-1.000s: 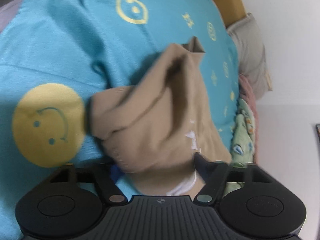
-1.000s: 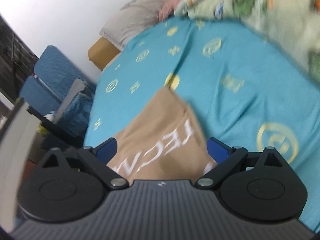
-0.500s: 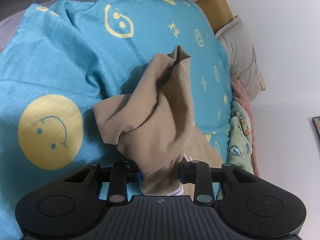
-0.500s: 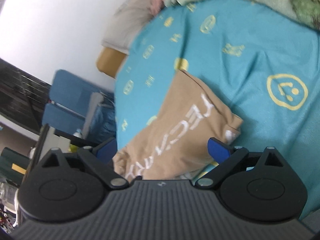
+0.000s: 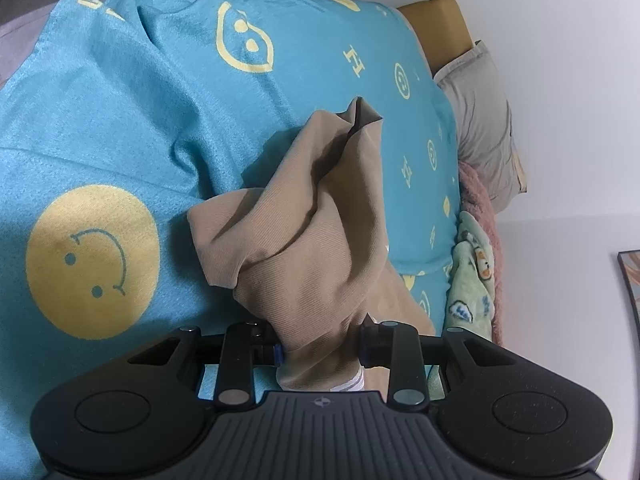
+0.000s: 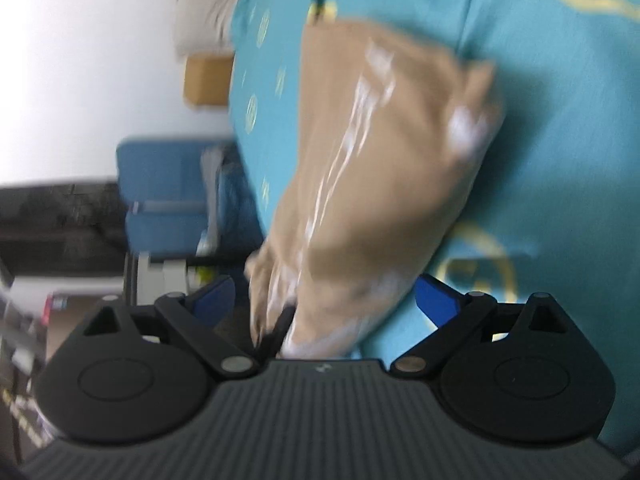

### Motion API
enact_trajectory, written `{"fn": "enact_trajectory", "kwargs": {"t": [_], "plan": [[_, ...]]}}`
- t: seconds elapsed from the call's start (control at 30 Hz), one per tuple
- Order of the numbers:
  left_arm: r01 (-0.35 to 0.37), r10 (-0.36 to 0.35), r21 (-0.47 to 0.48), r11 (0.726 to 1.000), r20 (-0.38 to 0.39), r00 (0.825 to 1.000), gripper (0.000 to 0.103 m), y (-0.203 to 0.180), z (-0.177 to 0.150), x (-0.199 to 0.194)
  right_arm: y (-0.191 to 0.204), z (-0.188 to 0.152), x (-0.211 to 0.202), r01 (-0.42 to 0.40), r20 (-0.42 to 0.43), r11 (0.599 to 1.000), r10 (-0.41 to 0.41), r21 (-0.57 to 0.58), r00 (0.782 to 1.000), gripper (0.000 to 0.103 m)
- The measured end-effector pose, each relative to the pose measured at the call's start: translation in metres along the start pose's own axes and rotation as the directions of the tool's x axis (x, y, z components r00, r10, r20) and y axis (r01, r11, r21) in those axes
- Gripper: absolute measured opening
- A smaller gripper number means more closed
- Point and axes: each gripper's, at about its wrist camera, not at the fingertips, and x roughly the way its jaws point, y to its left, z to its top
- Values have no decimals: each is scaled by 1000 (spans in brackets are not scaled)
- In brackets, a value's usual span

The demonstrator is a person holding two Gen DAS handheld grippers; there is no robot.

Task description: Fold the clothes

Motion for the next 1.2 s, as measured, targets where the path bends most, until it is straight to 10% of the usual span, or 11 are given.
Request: {"fn": "enact_trajectory", "kwargs": {"t": [0.4,0.87,1.1,1.2], "plan": [[37,-36,19,999,-19,999,32,-9,1,-10,5,5,-13,138,161,988,-125,-75,979,31],[139,-105,133,981,-231,967,31,-141,-75,-53,63,23,-184,82,267,982,-34,-170,963,28],[253,-144,271,929,-366,919,31,-299,-156,48,93,134,-279,131,475,968,-14,-215,880,28],[400,-249,317,860,-424,871,31,-376,-199,90,120,182,-328,165,600,941,49,-296,798,28]]}}
